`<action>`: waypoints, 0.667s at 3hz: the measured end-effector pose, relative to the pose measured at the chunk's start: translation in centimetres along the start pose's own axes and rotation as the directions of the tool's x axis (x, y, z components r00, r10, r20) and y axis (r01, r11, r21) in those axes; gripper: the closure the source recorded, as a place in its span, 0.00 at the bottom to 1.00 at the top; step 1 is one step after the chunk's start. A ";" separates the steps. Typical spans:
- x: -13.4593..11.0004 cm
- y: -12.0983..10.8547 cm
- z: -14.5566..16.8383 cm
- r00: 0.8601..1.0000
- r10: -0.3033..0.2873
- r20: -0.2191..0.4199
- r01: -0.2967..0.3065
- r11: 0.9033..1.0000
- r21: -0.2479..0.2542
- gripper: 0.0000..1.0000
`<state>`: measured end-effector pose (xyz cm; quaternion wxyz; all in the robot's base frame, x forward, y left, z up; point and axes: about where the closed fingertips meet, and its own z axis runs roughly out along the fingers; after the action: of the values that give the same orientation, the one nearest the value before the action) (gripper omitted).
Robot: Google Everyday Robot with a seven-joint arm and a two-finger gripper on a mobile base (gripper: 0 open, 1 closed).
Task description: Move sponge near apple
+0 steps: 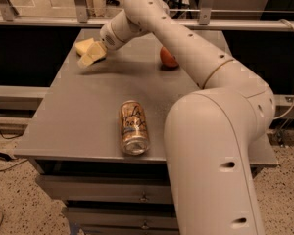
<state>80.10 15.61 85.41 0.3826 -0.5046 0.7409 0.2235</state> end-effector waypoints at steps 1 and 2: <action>0.9 0.2 0.8 0.999 0.035 -0.038 -0.034 0.999 0.019 0.16; 1.5 0.1 0.7 0.997 0.061 -0.043 -0.059 0.998 0.038 0.39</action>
Offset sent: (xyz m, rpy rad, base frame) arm -0.0014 -0.0160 -0.0150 -0.0224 0.0430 -0.1167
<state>79.99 15.27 83.80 0.3684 -0.4798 0.7680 0.2103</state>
